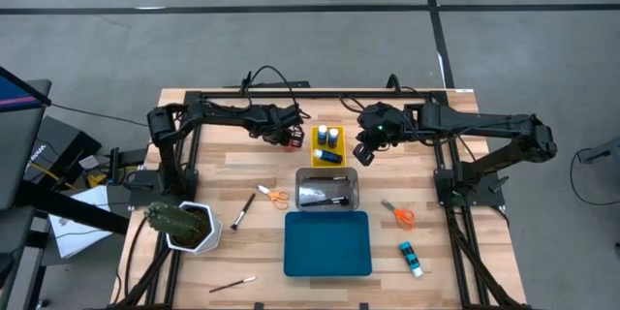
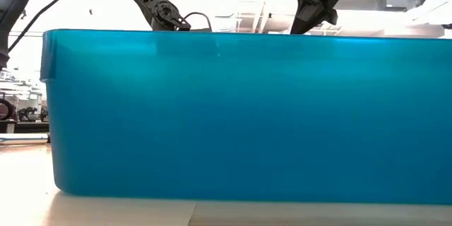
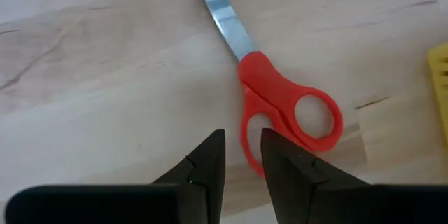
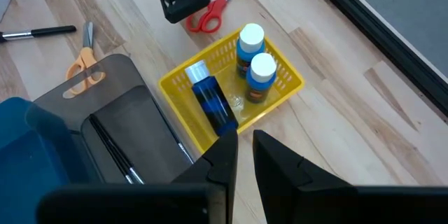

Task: Pick & Place Paint Supplies
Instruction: Put the red scissors into the blue bin

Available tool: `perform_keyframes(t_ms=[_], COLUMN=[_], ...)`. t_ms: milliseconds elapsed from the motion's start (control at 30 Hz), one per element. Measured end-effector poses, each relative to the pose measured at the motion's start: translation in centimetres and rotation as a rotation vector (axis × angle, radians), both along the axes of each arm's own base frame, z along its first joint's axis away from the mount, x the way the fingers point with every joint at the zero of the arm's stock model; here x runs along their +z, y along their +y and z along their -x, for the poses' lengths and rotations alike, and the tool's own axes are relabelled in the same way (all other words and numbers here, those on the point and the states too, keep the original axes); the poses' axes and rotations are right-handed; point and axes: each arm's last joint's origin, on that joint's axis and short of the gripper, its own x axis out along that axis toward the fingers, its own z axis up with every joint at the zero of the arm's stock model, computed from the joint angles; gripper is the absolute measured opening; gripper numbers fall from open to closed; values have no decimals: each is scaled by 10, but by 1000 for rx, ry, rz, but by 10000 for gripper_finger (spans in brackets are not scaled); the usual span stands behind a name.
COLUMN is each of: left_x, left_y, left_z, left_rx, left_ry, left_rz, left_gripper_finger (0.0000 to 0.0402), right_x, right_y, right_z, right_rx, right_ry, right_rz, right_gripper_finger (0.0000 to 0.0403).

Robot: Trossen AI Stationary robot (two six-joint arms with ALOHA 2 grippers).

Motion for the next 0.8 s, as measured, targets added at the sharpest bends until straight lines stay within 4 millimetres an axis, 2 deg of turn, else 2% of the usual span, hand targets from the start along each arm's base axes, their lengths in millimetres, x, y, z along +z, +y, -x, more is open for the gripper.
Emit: perform_keyframes(t_ms=[500,800], left_x=[0,-20], left_y=[1,0], left_z=[-1,-6], left_rx=[2,2], left_ry=[-17,30], left_rz=[-3,17], left_gripper_finger=[85,85], right_x=[0,0], right_y=[0,1], right_z=[0,0], right_rx=[9,11], right_ry=[3,2], right_rz=[3,2], right_gripper_finger=[43,43])
